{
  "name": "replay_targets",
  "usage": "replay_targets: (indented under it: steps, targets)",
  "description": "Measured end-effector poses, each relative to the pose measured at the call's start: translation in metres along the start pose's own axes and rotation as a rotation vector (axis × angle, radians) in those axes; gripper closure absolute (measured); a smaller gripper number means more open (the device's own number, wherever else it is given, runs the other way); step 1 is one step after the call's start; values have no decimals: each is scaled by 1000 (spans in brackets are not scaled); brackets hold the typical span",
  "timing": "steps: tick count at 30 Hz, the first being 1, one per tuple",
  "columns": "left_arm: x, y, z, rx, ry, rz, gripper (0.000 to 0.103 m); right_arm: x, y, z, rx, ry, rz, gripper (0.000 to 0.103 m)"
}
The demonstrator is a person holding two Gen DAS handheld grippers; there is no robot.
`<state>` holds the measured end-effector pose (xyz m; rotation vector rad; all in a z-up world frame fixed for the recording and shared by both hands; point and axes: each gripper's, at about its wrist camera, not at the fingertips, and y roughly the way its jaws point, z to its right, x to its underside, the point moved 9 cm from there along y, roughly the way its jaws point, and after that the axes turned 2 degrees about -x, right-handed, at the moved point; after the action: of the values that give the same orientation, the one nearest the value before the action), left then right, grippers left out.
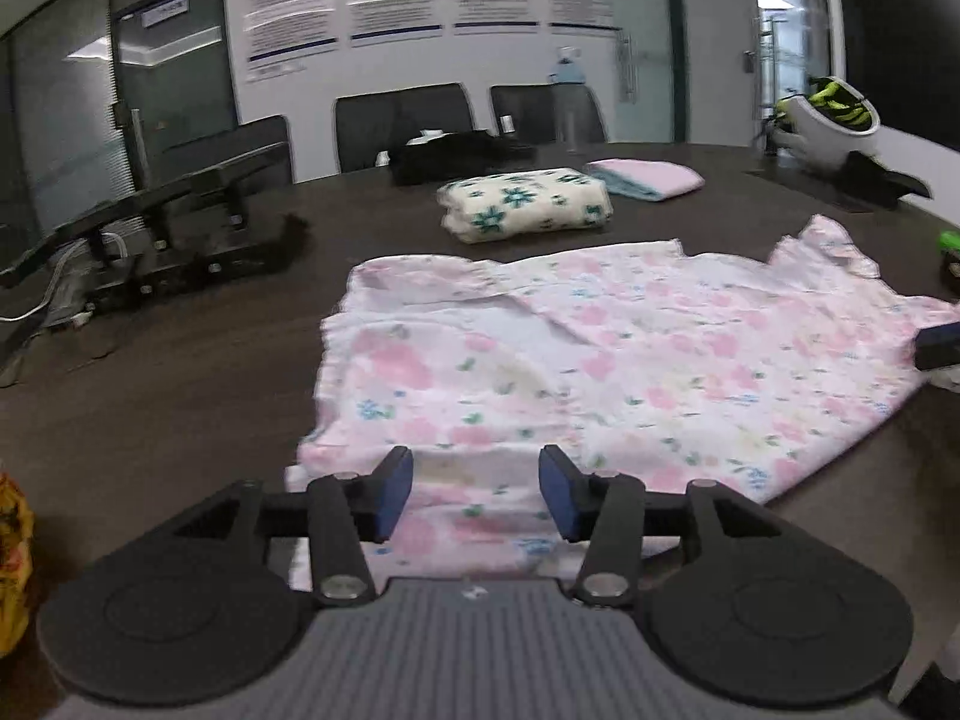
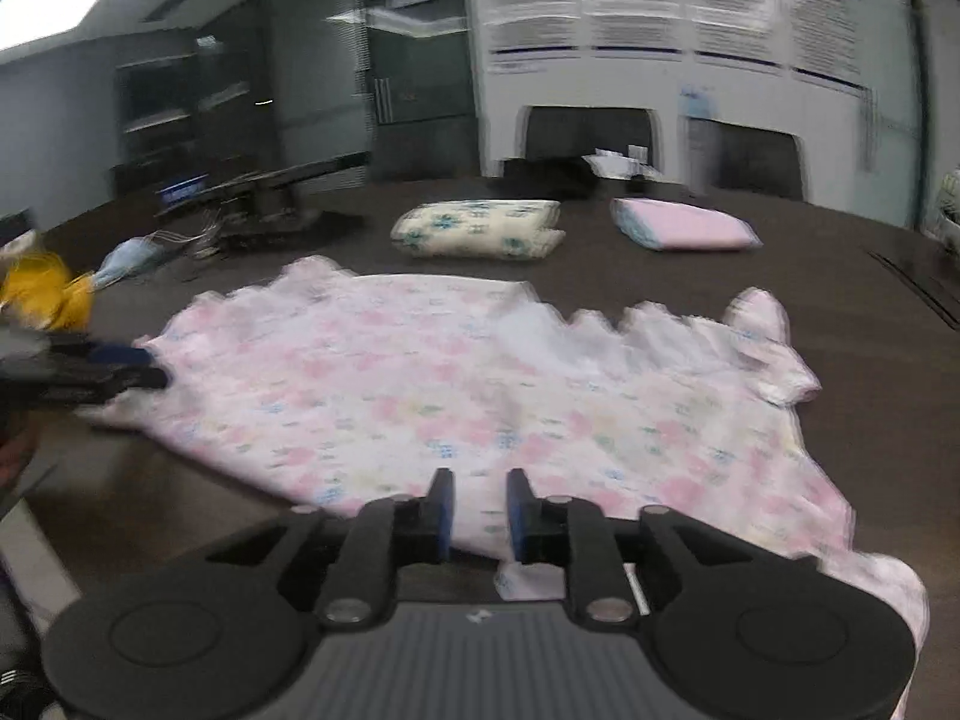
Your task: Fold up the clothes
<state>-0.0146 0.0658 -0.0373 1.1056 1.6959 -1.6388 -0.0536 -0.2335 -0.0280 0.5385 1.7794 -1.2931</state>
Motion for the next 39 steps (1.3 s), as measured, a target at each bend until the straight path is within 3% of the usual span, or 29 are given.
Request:
replay_targets:
  steps: [4,8,14,19,21,23,27,28,29,33,36,39]
  targets:
    - [3,-4,-4,3,2,-3,42,6,5,-4,16,-99,-39,77]
    - [10,7,-4,-16,-5,-44,43,7,9,8,45,-43,-53,78]
    - [15,9,-10,25,-66,-79,45,14,7,18,70,-2,-56,101]
    - [13,3,-11,27,-22,-58,47,14,2,18,63,0,-116,103]
    - [4,0,-15,18,7,-41,47,7,2,18,47,17,-148,99]
    - [-30,-7,-24,-9,37,30,47,-16,-3,16,5,-7,-115,96]
    - [-101,14,-40,-15,60,64,38,-90,-3,20,-18,-80,-9,63]
    - [-117,32,-46,-12,50,40,37,-110,8,23,-25,-94,-5,44]
    - [-132,49,-52,-10,39,16,37,-128,19,26,-34,-105,-10,34]
    - [-155,132,-70,15,-11,-95,33,-166,97,39,-65,-86,-149,39]
    - [-149,172,-76,38,-16,-127,33,-168,154,56,1,-51,-237,48]
    - [-135,188,-76,77,-7,-131,31,-159,186,69,-5,7,-270,52]
